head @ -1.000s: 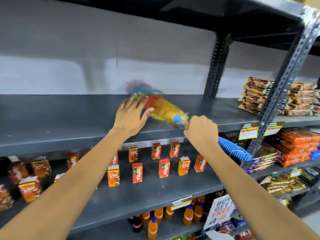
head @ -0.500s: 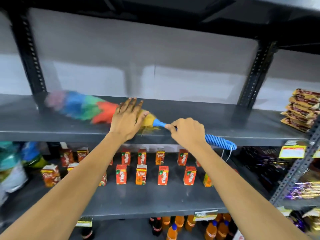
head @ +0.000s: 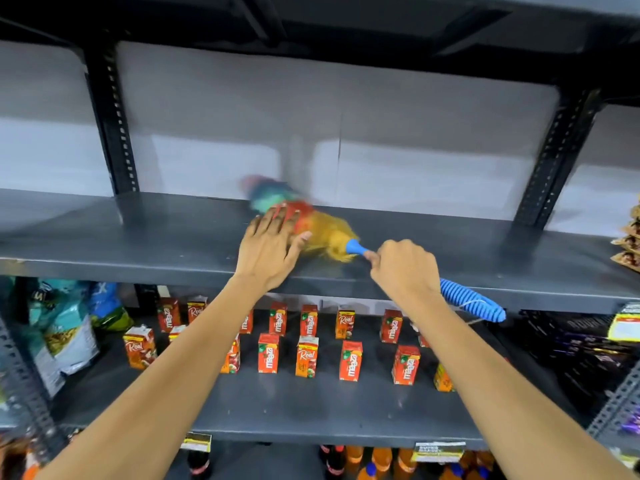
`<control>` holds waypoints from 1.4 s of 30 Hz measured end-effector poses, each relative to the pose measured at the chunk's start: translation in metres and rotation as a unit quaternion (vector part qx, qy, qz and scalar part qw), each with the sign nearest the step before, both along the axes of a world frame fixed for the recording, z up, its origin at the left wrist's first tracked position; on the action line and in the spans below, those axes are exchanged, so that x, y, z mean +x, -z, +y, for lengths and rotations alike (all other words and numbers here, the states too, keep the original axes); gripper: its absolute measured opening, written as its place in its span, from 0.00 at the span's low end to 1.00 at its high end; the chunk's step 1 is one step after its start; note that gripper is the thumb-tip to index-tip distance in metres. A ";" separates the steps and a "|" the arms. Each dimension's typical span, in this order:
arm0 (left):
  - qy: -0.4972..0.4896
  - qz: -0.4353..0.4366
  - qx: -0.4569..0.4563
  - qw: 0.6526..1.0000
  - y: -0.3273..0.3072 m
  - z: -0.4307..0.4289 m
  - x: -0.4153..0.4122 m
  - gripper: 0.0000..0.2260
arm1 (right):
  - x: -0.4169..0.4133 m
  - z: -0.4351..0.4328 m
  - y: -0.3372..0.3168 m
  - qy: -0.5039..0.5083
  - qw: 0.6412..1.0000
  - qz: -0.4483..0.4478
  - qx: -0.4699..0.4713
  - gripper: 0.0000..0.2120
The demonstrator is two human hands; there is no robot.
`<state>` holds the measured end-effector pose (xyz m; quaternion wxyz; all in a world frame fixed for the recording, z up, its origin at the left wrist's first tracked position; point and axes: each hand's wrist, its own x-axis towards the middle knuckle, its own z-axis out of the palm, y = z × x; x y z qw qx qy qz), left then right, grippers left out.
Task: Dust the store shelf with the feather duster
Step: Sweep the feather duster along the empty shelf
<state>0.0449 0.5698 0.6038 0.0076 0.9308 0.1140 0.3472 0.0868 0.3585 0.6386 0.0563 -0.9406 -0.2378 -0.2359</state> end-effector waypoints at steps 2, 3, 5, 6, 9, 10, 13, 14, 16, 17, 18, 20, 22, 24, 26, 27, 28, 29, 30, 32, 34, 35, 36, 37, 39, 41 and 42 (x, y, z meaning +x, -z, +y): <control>0.001 -0.009 -0.011 1.000 -0.003 -0.001 0.000 0.34 | -0.003 0.002 0.005 -0.026 0.999 0.008 -0.023 0.20; 0.001 -0.015 -0.016 1.000 -0.005 0.001 0.000 0.35 | -0.006 0.004 0.007 -0.054 0.998 0.020 -0.029 0.20; 0.005 -0.025 -0.024 0.999 -0.010 0.001 0.002 0.35 | -0.011 0.001 0.009 -0.125 0.990 0.052 -0.029 0.19; 0.007 -0.031 -0.031 0.999 -0.012 0.001 0.003 0.34 | -0.011 -0.001 0.008 -0.152 0.986 0.060 -0.027 0.18; 0.012 -0.052 -0.047 0.997 -0.016 -0.001 0.006 0.33 | -0.006 -0.001 0.001 -0.155 0.987 0.047 -0.023 0.18; 0.016 -0.049 -0.043 0.998 -0.016 -0.003 0.007 0.33 | -0.004 0.001 0.000 -0.135 0.990 0.041 -0.017 0.19; 0.032 -0.029 -0.027 0.999 -0.018 -0.009 0.012 0.31 | -0.006 0.008 0.003 -0.103 0.994 0.027 -0.026 0.20; 0.036 -0.023 -0.029 0.999 -0.018 -0.011 0.015 0.30 | -0.008 0.006 0.006 -0.110 0.993 0.027 -0.032 0.20; 0.046 -0.015 -0.037 0.998 -0.016 -0.022 0.026 0.29 | -0.010 -0.013 0.009 -0.118 0.992 0.048 -0.023 0.20; 0.052 -0.013 -0.043 0.998 -0.015 -0.028 0.031 0.29 | -0.010 -0.025 0.011 -0.113 0.992 0.057 -0.013 0.19; 0.065 -0.011 -0.049 0.997 -0.015 -0.038 0.039 0.29 | -0.007 -0.041 0.012 -0.098 0.994 0.057 -0.003 0.18; 0.098 -0.005 -0.052 0.994 -0.014 -0.058 0.054 0.29 | -0.002 -0.069 0.013 -0.053 0.998 0.047 0.003 0.17; 0.135 0.005 -0.035 0.990 -0.012 -0.079 0.066 0.31 | 0.005 -0.098 0.012 0.021 0.999 0.038 0.000 0.17; 0.162 0.012 -0.018 0.987 -0.010 -0.098 0.076 0.33 | 0.012 -0.132 0.008 0.123 0.992 0.033 0.004 0.19; 0.168 0.018 -0.001 0.986 -0.009 -0.110 0.083 0.32 | 0.017 -0.167 0.003 0.218 0.975 0.030 0.040 0.20; 0.168 0.019 0.009 0.986 -0.008 -0.112 0.084 0.31 | 0.018 -0.180 0.002 0.256 0.965 0.026 0.058 0.20; 0.169 0.019 0.013 0.985 -0.008 -0.114 0.084 0.30 | 0.018 -0.190 0.001 0.284 0.956 0.020 0.065 0.19; 0.169 0.018 0.009 0.985 -0.008 -0.114 0.084 0.29 | 0.018 -0.194 0.001 0.302 0.951 0.013 0.061 0.17; 0.169 0.017 -0.002 0.986 -0.008 -0.114 0.083 0.27 | 0.017 -0.194 0.001 0.308 0.950 0.008 0.050 0.14; 0.165 0.020 -0.019 0.986 -0.008 -0.114 0.082 0.27 | 0.013 -0.186 -0.001 0.292 0.956 0.006 0.034 0.12; 0.163 0.022 -0.011 0.986 -0.007 -0.113 0.083 0.26 | 0.006 -0.168 -0.003 0.247 0.968 0.022 0.029 0.14; 0.165 0.018 -0.008 0.986 -0.007 -0.113 0.083 0.26 | 0.001 -0.157 -0.002 0.219 0.975 0.032 0.029 0.15; 0.168 0.012 -0.012 0.986 -0.008 -0.112 0.083 0.27 | -0.005 -0.146 0.000 0.184 0.981 0.045 0.030 0.17; 0.172 0.004 -0.025 0.985 -0.010 -0.112 0.082 0.27 | -0.010 -0.134 0.004 0.141 0.988 0.060 0.028 0.18; 0.175 -0.016 -0.058 0.983 -0.017 -0.109 0.078 0.28 | -0.018 -0.113 0.012 0.034 0.995 0.093 0.020 0.17; 0.171 -0.040 -0.068 0.982 -0.027 -0.102 0.070 0.27 | -0.017 -0.099 0.012 -0.065 0.989 0.132 0.024 0.15; 0.169 -0.052 -0.065 0.982 -0.032 -0.097 0.067 0.27 | -0.012 -0.094 0.010 -0.094 0.985 0.140 0.028 0.15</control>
